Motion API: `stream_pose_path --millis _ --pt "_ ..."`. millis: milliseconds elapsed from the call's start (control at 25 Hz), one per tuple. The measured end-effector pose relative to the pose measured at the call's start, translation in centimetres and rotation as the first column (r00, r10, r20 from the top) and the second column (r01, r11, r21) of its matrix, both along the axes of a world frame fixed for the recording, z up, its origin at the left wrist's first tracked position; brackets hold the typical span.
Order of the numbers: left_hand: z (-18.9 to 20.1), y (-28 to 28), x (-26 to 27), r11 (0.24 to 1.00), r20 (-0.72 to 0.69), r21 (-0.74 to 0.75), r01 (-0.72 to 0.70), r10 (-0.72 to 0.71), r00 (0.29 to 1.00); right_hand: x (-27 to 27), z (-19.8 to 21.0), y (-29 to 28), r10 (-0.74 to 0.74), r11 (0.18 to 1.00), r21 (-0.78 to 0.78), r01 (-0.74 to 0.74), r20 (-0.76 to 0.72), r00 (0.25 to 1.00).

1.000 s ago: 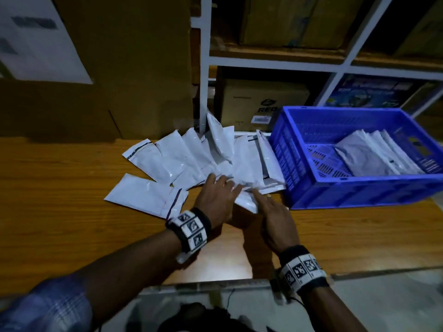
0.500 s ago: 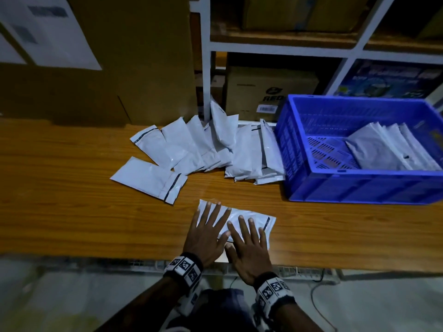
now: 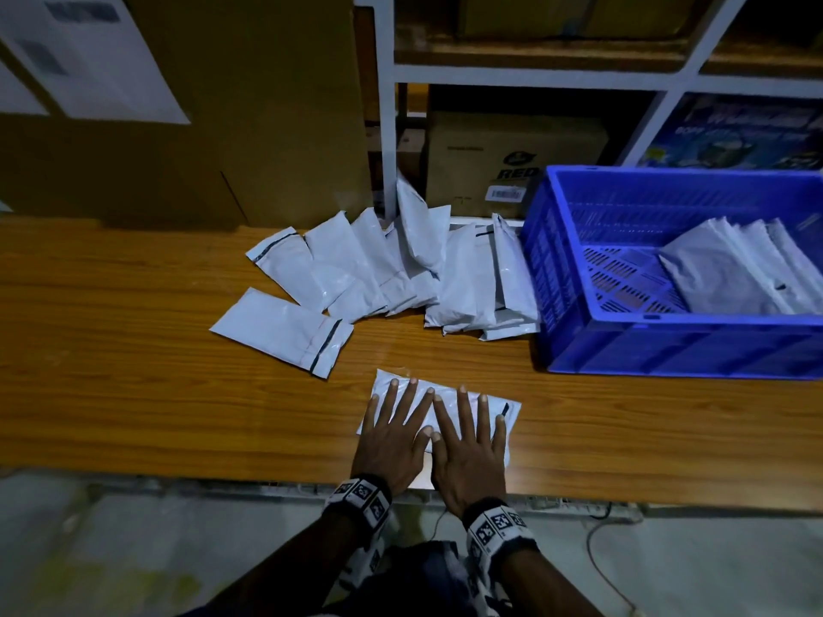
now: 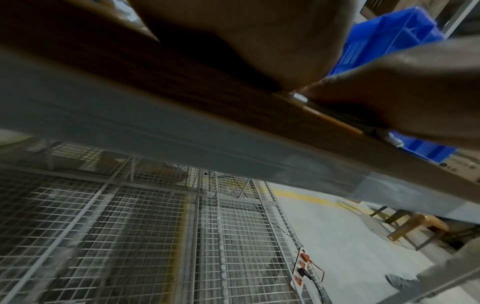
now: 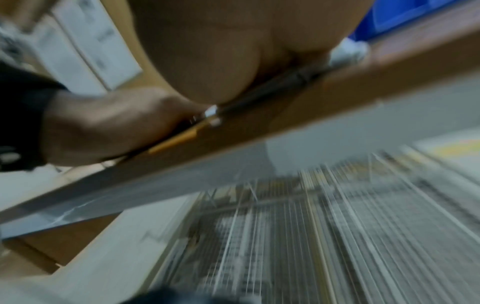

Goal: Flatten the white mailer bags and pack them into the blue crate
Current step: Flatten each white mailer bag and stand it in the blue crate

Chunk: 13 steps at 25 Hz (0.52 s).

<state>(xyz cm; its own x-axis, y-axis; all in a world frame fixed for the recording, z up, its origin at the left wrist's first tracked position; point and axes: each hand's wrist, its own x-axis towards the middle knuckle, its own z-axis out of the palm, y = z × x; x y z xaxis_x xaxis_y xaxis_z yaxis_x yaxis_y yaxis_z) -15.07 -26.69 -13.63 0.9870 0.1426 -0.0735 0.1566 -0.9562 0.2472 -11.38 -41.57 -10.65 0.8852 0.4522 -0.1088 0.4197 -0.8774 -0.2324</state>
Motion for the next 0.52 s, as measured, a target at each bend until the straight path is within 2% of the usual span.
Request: stream_pose_path --millis 320,440,520 --pt "0.4 0.9 0.5 1.0 0.027 -0.01 0.022 -0.022 0.999 0.9 -0.7 -0.1 0.034 0.999 -0.015 -0.035 -0.083 0.996" --pt "0.2 1.2 0.5 0.999 0.02 -0.033 0.019 -0.018 1.0 1.9 0.4 -0.2 0.055 0.998 -0.013 -0.056 -0.114 0.992" --pt "0.1 1.2 0.4 0.998 0.021 -0.061 0.005 -0.003 1.0 2.2 1.7 0.2 0.018 1.0 0.017 -0.017 -0.072 0.997"
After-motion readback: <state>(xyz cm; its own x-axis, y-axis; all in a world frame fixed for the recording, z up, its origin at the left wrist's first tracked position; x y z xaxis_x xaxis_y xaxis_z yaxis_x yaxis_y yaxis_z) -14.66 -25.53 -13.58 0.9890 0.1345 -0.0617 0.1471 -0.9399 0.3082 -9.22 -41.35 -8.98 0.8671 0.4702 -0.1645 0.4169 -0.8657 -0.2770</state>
